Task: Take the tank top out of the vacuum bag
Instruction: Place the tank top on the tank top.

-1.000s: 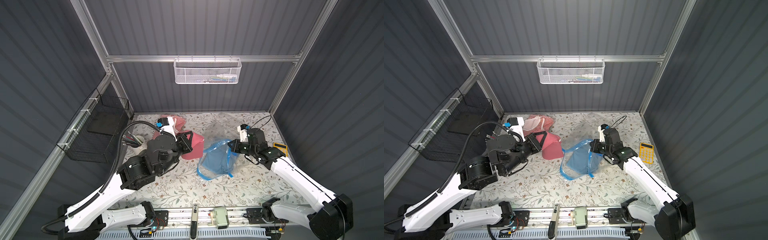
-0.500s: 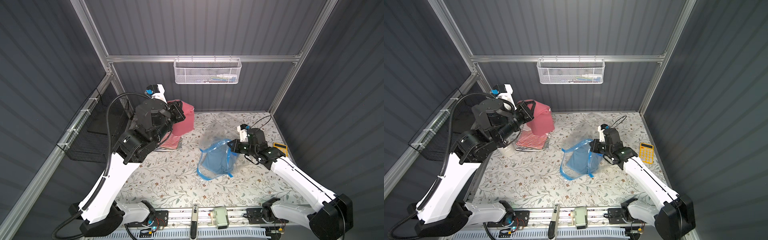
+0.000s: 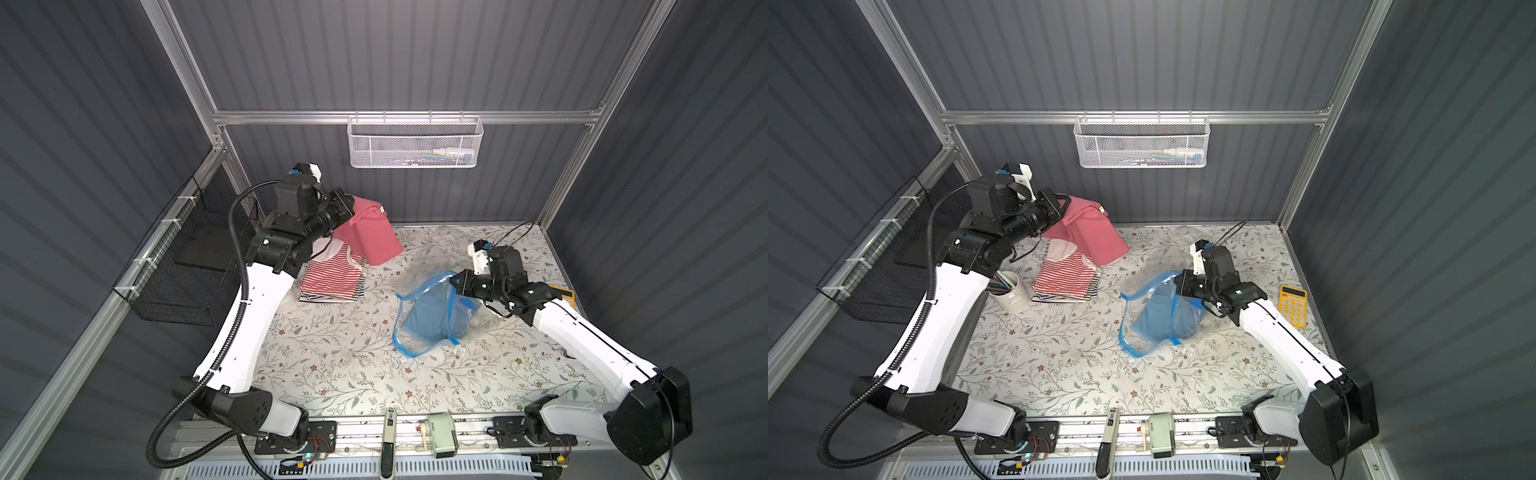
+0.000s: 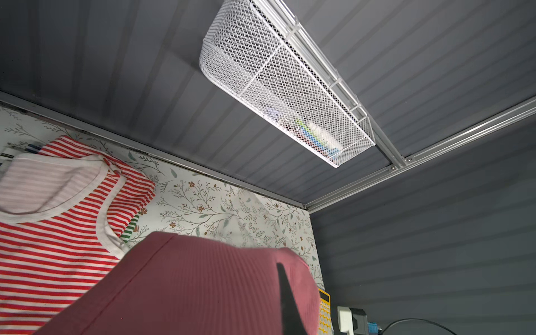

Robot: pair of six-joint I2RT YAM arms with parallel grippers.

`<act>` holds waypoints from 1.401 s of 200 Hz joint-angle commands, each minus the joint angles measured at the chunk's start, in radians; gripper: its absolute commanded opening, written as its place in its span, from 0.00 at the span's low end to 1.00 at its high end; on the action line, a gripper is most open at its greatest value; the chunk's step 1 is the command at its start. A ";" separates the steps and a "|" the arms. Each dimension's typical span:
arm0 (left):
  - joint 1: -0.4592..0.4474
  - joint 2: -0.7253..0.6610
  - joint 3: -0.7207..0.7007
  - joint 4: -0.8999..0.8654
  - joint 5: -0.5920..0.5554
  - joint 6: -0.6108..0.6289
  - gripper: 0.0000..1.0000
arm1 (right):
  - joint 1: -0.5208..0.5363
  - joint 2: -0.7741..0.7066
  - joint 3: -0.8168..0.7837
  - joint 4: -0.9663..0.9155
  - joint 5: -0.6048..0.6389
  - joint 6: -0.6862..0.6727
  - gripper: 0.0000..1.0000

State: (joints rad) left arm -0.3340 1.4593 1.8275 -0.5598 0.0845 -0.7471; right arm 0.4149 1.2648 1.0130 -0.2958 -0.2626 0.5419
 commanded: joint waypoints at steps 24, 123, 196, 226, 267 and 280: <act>0.045 0.070 0.061 0.086 0.060 0.028 0.00 | -0.004 -0.033 -0.014 -0.014 0.015 -0.019 0.00; 0.148 0.375 0.209 0.164 0.114 0.057 0.00 | -0.020 -0.108 -0.086 -0.037 0.056 -0.072 0.00; 0.204 0.632 0.471 0.192 0.157 0.081 0.00 | -0.054 -0.010 -0.058 -0.013 0.004 -0.068 0.00; 0.260 0.683 0.502 0.228 0.205 0.065 0.00 | -0.058 0.029 -0.053 0.003 -0.014 -0.060 0.00; 0.283 0.785 0.592 0.246 0.281 0.064 0.00 | -0.059 0.054 -0.046 0.018 -0.023 -0.047 0.00; 0.286 0.797 0.598 0.259 0.284 0.059 0.00 | -0.060 0.049 -0.058 0.034 -0.021 -0.039 0.00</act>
State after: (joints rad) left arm -0.0448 2.2387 2.3741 -0.3515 0.3164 -0.6994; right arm 0.3607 1.3140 0.9474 -0.2920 -0.2741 0.4904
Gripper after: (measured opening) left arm 0.068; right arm 0.044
